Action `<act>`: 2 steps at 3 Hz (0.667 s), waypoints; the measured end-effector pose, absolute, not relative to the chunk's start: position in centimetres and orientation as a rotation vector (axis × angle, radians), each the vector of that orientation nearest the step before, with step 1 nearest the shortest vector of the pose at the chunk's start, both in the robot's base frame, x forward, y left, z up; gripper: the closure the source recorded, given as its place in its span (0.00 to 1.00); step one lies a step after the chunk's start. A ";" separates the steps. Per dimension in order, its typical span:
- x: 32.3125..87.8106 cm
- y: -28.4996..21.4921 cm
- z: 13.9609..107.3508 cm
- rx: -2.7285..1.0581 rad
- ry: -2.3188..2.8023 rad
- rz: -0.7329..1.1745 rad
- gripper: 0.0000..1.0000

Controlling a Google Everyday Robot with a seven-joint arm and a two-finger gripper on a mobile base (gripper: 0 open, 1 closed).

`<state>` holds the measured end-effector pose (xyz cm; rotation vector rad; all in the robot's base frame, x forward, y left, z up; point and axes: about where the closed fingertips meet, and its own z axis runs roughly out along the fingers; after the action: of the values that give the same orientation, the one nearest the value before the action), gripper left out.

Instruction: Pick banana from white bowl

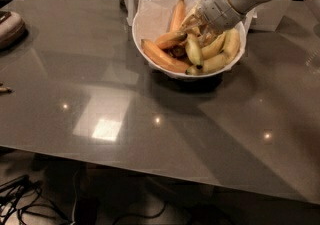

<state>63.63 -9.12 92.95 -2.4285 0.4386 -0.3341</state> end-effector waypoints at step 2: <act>63.2 -9.8 96.2 -2.376 0.455 -0.406 1.00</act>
Offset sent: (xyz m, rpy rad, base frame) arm -0.0068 -0.0176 0.0609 0.0537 -0.1071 -0.0649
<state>63.24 -9.76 96.16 -2.3762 0.4552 -0.4056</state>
